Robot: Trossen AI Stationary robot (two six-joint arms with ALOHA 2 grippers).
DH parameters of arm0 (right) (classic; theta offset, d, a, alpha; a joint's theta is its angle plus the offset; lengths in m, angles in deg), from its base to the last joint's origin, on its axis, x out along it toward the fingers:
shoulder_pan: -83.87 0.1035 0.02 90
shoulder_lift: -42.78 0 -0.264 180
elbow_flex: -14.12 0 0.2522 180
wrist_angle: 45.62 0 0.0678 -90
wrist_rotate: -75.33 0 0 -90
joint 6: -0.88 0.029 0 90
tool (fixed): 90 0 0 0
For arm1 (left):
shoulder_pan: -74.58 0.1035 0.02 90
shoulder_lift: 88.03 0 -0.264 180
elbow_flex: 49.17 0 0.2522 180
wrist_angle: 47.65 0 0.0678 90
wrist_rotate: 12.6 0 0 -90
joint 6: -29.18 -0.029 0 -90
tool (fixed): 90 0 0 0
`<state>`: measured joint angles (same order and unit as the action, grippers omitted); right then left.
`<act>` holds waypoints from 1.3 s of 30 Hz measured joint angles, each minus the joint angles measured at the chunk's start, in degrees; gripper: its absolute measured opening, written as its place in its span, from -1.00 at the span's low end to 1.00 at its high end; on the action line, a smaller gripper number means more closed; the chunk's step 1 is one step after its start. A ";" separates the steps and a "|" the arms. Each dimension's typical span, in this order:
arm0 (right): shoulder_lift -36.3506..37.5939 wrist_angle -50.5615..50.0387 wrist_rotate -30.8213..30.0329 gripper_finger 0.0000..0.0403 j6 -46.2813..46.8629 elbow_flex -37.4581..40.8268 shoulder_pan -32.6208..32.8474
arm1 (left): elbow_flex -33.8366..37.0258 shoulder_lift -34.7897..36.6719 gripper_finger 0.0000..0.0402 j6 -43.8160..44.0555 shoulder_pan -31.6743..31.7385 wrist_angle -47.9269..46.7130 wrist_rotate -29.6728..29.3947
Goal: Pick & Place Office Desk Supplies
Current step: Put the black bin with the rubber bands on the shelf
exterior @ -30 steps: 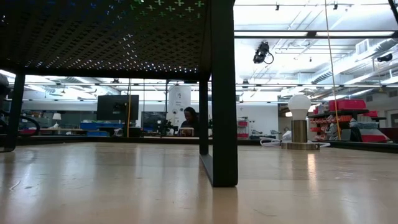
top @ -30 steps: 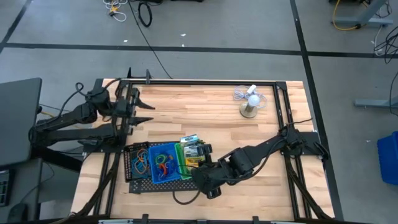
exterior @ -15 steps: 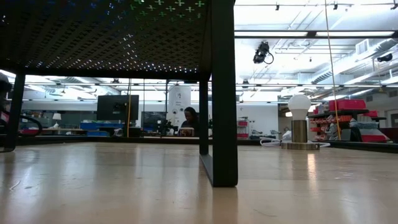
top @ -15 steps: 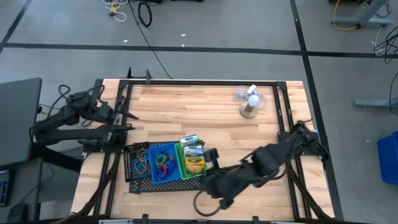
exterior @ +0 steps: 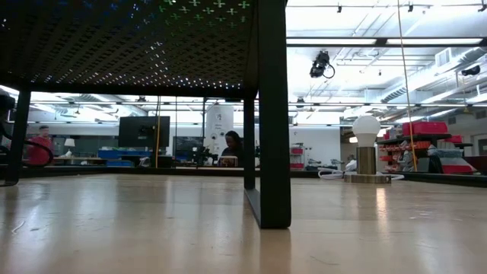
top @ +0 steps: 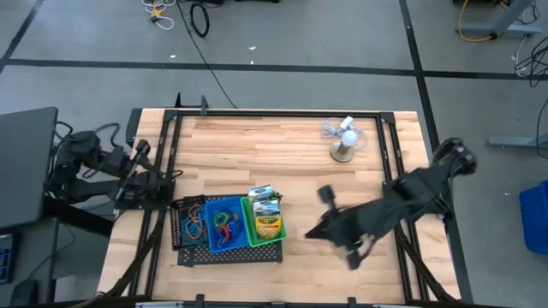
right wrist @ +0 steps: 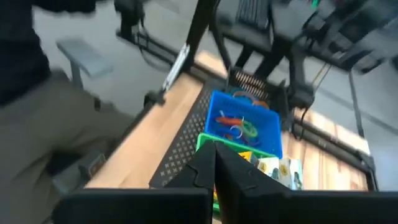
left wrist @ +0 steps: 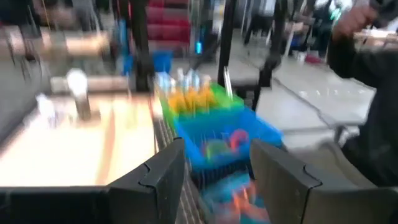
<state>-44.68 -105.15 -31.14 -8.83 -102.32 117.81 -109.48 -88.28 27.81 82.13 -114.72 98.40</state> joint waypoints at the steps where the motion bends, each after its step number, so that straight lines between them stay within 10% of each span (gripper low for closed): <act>1: 3.87 3.90 0.24 -0.97 -0.26 5.18 -0.01 | -0.31 0.07 -0.07 0.46 0.01 -2.80 0.29; 18: 52.71 50.54 2.55 -0.97 6.78 77.37 -3.97 | 0.69 0.07 -0.07 0.80 0.79 4.08 -12.56; 31: 67.14 60.71 -1.30 -0.97 6.24 99.54 -3.98 | 14.54 -1.56 -0.07 3.33 0.79 25.01 -22.07; 39: 69.20 64.31 -1.90 -0.97 5.81 102.18 -3.98 | 15.40 -2.10 -0.07 5.53 0.72 25.25 -9.91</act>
<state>24.52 -40.84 -33.03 -3.02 -0.14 113.83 -94.08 -90.38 33.34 82.85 -89.47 88.49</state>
